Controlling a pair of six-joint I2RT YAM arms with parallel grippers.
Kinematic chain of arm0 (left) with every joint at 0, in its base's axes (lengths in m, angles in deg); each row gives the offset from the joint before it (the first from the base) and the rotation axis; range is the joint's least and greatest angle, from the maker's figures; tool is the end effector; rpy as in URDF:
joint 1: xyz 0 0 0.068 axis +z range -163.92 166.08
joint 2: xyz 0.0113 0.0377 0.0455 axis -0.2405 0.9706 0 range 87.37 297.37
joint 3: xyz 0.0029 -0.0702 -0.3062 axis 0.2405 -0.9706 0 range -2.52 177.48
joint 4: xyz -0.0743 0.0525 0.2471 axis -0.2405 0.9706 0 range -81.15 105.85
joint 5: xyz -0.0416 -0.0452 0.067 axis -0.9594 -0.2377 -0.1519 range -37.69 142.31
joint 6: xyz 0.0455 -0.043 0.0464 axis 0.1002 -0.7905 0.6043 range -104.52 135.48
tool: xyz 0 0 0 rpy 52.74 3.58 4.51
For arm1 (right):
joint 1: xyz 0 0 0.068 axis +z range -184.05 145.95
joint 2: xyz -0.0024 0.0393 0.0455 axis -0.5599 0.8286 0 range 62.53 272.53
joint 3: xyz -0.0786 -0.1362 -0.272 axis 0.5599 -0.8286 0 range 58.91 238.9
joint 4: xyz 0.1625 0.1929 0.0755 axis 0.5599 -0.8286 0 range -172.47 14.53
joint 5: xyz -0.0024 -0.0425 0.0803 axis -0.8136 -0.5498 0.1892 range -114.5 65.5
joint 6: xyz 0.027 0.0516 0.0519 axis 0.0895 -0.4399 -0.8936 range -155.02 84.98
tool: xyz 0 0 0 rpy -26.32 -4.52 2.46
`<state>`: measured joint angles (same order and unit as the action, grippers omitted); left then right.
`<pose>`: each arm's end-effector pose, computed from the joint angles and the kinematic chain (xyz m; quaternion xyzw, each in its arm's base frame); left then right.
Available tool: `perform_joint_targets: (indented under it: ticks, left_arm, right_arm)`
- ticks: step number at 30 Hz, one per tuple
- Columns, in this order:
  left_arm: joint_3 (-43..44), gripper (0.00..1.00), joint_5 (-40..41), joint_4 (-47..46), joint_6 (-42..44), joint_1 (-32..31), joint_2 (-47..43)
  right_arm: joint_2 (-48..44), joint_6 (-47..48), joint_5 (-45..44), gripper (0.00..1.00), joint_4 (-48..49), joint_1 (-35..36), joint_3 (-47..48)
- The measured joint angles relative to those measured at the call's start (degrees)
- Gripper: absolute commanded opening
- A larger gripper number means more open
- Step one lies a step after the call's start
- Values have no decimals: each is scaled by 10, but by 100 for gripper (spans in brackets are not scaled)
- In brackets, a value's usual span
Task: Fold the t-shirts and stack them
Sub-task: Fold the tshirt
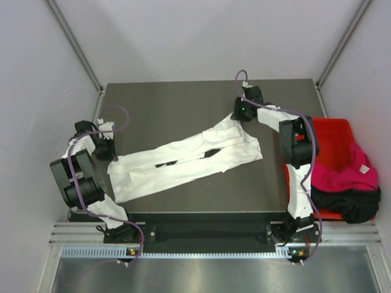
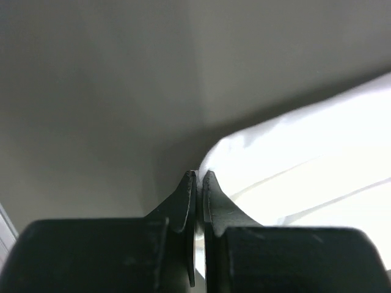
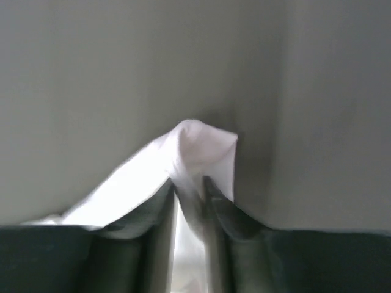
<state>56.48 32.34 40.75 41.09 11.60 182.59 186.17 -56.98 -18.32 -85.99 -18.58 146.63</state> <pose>0.3108 0.1232 0.1944 0.0337 0.9669 -0.0730 0.2420 0.5008 0.1461 0.1709 0.0326 0.9269 0.1663 0.3350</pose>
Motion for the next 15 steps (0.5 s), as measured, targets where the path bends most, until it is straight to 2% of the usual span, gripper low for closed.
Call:
perform_joint_targets:
  ticks: [2,3,4,5,8,10,15]
  left_arm:
    - [-4,16,-5,5,5,0,-5]
    - [-5,25,-7,11,9,0,-6]
    - [-6,40,-9,17,16,0,-6]
    - [-8,48,-10,23,23,0,-7]
    - [-15,61,-5,44,31,1,-19]
    - [-15,65,2,54,35,2,-36]
    - [-6,66,15,48,37,3,-63]
  right_arm:
    - [26,4,12,54,-5,0,48]
    - [33,4,12,57,-6,0,64]
    - [36,8,10,59,-9,0,73]
    - [33,12,9,61,-12,0,74]
    - [10,22,-6,64,-28,0,61]
    - [-34,28,-25,65,-46,0,24]
    - [-205,23,-77,65,-84,0,-100]
